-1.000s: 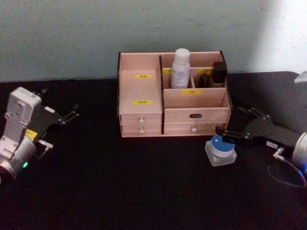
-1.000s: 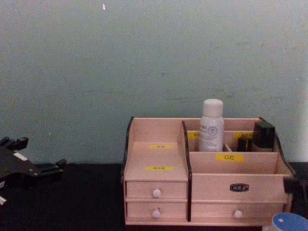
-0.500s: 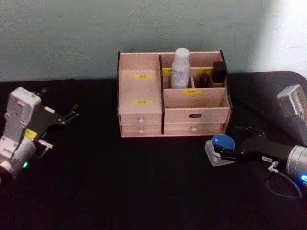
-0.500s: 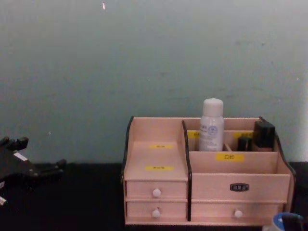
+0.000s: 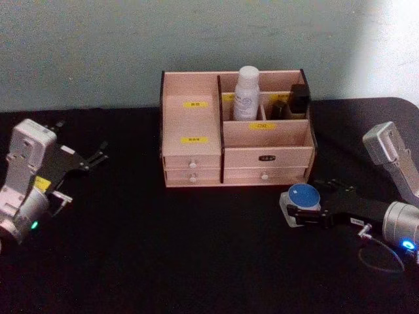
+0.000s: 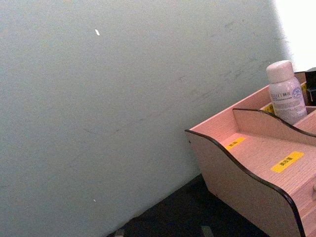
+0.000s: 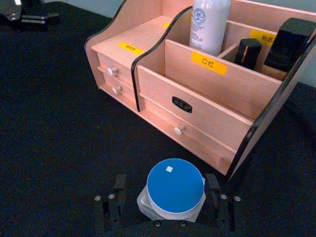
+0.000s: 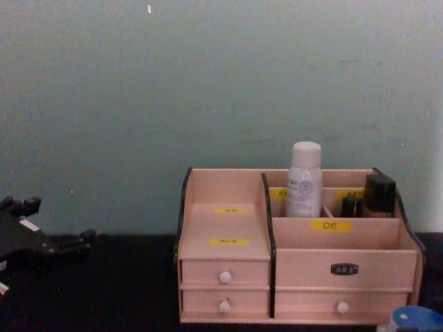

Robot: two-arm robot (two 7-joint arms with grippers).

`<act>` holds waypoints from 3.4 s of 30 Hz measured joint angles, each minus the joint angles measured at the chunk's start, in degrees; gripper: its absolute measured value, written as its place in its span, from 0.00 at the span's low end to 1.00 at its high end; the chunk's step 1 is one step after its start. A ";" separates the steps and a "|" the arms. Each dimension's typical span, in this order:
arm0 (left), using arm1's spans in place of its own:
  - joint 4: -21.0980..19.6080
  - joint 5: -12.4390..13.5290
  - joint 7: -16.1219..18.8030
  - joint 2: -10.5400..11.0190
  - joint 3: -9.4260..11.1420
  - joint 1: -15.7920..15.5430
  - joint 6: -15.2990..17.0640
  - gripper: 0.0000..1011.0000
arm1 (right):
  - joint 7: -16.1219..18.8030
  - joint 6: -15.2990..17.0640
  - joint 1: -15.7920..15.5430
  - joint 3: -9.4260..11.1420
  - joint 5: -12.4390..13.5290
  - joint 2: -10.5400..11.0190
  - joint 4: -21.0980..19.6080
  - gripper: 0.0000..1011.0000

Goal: Pick up the facial cleanser and watermelon frost from the table and place them into the tiered storage box.

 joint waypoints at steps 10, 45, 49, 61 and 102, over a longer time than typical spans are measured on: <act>0.00 0.00 0.00 0.00 0.00 0.00 0.00 0.99 | 0.89 0.32 1.10 -1.13 -0.56 -0.04 1.13 0.99; 0.00 0.00 0.00 0.00 0.00 0.00 0.00 0.99 | 0.72 0.30 1.33 -1.29 -1.02 -0.07 1.67 0.92; 0.00 0.00 0.00 0.00 0.00 0.00 0.00 0.99 | 0.71 0.30 1.33 -1.28 -1.01 -0.08 1.66 0.83; 0.01 0.00 0.00 0.00 0.00 -0.01 0.00 0.99 | 0.72 0.29 1.33 -1.29 -0.96 -0.08 1.65 0.70; 0.00 0.00 0.00 0.00 0.00 0.00 0.00 0.99 | 8.81 -6.50 12.99 -6.25 1.26 -4.33 5.22 0.70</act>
